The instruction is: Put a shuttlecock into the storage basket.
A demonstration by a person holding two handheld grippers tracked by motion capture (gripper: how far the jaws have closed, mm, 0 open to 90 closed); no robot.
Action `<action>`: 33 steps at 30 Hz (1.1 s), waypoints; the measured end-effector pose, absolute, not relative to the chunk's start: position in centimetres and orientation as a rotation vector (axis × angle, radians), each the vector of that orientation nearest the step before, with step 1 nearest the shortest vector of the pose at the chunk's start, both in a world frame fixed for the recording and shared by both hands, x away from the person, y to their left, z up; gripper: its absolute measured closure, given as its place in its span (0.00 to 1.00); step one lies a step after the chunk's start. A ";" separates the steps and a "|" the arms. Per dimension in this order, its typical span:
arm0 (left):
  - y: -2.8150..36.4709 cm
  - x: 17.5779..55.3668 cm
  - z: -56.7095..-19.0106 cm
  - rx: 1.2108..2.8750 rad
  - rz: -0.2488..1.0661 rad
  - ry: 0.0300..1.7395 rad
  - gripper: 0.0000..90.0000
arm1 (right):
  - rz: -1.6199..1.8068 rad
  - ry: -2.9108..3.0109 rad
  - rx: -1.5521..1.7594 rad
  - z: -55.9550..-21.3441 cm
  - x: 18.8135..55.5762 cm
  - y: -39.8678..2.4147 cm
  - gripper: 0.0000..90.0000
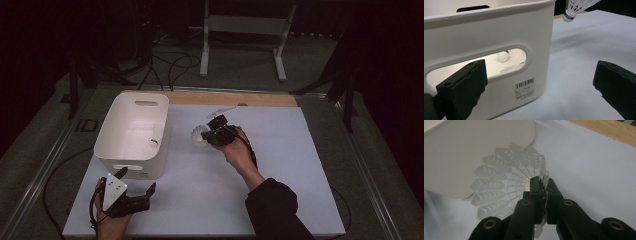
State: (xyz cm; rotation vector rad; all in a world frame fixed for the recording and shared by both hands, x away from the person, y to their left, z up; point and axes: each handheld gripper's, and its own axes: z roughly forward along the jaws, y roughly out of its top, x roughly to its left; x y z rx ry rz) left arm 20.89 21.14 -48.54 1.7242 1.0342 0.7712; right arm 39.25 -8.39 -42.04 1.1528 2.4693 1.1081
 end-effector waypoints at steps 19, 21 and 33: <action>21.1 20.9 -48.5 1.722 0.772 1.033 0.00 | 1.088 2.448 1.146 -39.9 40.3 -8.7 0.97; 21.1 20.9 -48.5 1.723 0.773 1.032 0.00 | 1.081 2.446 1.139 -39.8 40.4 -8.7 0.97; 21.1 20.9 -48.6 1.724 0.772 1.032 0.00 | 1.087 2.427 1.141 -39.0 40.9 -8.6 0.97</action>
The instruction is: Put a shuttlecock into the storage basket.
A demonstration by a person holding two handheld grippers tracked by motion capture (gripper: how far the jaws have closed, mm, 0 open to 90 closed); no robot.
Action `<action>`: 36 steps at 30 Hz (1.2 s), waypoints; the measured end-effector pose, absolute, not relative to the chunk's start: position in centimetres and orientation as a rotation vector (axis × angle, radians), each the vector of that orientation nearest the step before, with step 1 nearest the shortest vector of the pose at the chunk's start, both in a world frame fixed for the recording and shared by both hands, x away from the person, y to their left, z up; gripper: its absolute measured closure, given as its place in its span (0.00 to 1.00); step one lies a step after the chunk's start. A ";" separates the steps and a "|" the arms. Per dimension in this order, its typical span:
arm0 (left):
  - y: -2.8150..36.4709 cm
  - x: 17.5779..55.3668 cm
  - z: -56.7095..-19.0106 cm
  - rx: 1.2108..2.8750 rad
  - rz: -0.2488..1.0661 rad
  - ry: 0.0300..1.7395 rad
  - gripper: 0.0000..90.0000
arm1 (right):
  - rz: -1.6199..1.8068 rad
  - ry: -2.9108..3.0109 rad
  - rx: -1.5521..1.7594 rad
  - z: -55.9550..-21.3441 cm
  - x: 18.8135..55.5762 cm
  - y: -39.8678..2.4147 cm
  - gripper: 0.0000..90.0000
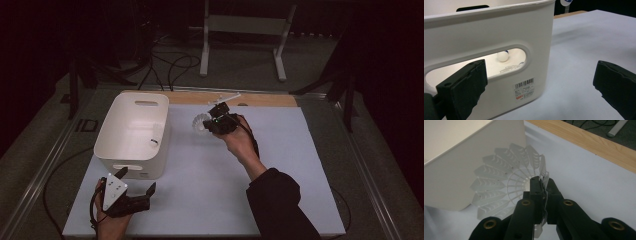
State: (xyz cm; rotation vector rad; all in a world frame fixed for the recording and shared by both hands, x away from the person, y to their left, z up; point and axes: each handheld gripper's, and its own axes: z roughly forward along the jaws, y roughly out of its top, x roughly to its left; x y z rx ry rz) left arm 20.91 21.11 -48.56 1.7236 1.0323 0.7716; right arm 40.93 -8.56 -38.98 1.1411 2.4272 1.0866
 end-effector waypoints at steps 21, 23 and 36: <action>21.2 20.9 -48.5 1.722 0.772 1.033 0.00 | 1.126 2.393 1.139 -37.0 41.8 -7.8 0.97; 21.2 20.9 -48.5 1.722 0.772 1.033 0.00 | 1.133 2.390 1.141 -36.8 41.9 -7.7 0.97; 21.2 20.9 -48.5 1.721 0.770 1.034 0.00 | 1.155 2.385 1.139 -35.9 42.5 -6.9 0.97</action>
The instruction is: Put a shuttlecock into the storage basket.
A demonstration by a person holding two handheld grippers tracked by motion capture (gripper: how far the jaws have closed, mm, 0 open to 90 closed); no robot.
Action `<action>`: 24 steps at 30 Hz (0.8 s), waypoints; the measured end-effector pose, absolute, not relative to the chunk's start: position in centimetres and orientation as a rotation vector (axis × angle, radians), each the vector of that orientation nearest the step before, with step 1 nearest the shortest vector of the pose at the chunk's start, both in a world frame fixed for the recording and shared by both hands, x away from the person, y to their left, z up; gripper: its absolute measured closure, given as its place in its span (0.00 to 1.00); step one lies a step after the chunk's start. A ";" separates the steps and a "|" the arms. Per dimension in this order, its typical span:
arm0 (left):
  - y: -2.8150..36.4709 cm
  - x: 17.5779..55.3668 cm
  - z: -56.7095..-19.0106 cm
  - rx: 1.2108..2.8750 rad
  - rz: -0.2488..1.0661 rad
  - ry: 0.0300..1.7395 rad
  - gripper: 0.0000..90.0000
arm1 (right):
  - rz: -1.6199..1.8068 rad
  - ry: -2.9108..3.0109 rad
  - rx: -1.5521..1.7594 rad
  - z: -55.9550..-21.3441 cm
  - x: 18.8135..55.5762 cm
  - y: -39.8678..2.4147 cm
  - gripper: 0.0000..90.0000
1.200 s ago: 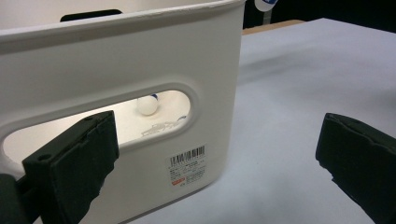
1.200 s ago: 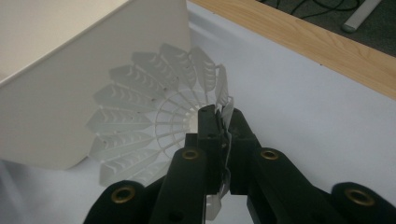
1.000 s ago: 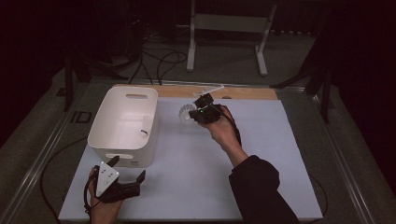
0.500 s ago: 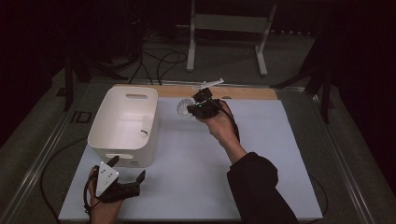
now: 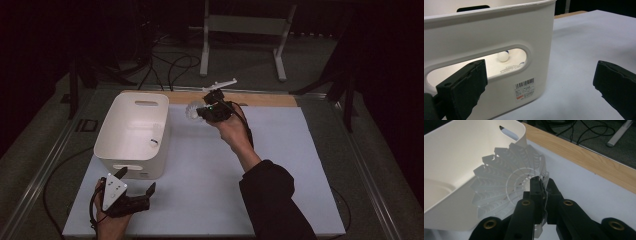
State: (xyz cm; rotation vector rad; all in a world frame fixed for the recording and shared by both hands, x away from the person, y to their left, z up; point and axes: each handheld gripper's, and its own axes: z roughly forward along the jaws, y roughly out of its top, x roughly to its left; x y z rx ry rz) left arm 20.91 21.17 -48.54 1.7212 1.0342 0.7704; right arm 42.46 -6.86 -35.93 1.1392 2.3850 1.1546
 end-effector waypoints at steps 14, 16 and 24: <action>21.2 20.9 -48.5 1.721 0.774 1.036 0.00 | 1.201 2.377 1.128 -34.8 43.0 -6.2 0.97; 21.2 20.9 -48.5 1.720 0.774 1.037 0.00 | 1.206 2.374 1.127 -34.6 43.1 -6.0 0.97; 21.2 20.9 -48.5 1.720 0.776 1.037 0.00 | 1.208 2.378 1.115 -34.3 43.4 -5.4 0.97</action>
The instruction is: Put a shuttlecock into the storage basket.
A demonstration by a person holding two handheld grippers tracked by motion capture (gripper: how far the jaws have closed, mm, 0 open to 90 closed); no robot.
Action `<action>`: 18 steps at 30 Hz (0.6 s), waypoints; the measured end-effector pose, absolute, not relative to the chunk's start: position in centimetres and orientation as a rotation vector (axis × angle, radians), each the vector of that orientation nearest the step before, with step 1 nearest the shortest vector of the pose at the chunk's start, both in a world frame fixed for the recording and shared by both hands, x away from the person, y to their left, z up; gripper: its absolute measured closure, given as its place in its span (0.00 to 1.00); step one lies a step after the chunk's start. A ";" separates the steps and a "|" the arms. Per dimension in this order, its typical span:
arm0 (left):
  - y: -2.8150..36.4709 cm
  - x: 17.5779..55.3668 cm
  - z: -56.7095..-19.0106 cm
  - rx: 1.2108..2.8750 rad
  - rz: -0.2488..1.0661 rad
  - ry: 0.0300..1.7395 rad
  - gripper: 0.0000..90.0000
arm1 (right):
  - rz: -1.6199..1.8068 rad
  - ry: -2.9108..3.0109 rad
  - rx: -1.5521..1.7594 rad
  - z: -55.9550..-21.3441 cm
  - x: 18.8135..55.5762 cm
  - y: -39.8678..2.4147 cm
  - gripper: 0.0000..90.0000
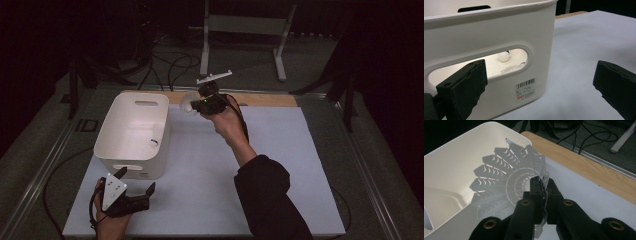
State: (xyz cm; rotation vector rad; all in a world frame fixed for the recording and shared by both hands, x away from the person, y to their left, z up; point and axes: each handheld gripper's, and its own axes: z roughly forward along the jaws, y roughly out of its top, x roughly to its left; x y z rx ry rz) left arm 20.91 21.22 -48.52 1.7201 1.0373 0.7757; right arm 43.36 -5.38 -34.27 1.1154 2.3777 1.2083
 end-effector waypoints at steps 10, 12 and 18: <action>21.2 20.9 -48.5 1.720 0.776 1.038 0.00 | 1.235 2.372 1.127 -33.9 43.8 -5.2 0.97; 21.2 20.9 -48.5 1.721 0.776 1.039 0.00 | 1.239 2.371 1.127 -33.9 43.8 -5.2 0.97; 21.2 20.9 -48.5 1.723 0.776 1.040 0.00 | 1.243 2.369 1.134 -33.8 43.9 -4.8 0.97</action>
